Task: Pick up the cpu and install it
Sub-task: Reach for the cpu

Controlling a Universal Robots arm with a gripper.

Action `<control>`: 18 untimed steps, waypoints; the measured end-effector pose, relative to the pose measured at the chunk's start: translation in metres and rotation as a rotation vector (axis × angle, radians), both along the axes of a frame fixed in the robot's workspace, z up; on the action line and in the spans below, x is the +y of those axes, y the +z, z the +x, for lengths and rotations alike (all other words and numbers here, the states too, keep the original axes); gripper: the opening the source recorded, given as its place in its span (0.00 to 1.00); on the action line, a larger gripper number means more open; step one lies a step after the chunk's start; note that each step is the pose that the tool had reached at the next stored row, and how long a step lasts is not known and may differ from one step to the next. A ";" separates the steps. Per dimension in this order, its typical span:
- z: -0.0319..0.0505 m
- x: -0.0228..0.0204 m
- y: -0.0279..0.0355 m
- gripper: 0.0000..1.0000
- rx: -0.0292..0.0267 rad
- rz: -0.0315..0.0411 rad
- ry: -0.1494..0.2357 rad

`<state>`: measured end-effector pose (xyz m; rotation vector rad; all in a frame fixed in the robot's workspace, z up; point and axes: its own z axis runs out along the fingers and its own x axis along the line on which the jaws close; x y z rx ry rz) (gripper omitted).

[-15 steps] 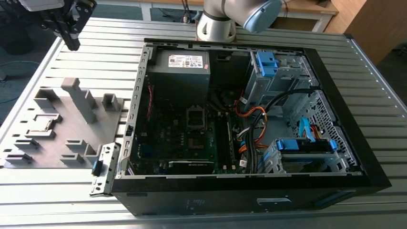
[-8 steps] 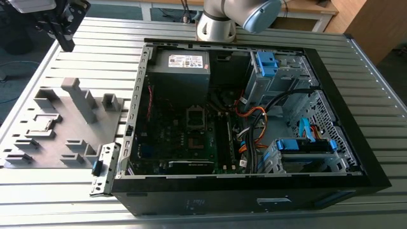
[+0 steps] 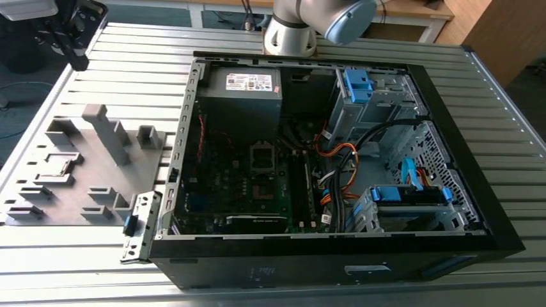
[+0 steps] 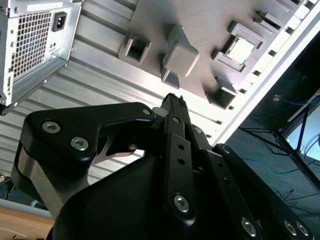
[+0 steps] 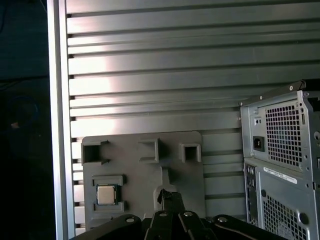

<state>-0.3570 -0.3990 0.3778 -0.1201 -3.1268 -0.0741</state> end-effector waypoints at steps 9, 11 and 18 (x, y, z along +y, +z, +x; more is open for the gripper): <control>-0.0199 0.0000 -0.0045 0.11 0.0001 -0.0001 0.000; -0.0240 0.0000 -0.0055 0.11 -0.0001 0.0000 0.000; -0.0378 -0.0002 -0.0092 0.11 0.0001 -0.0001 0.000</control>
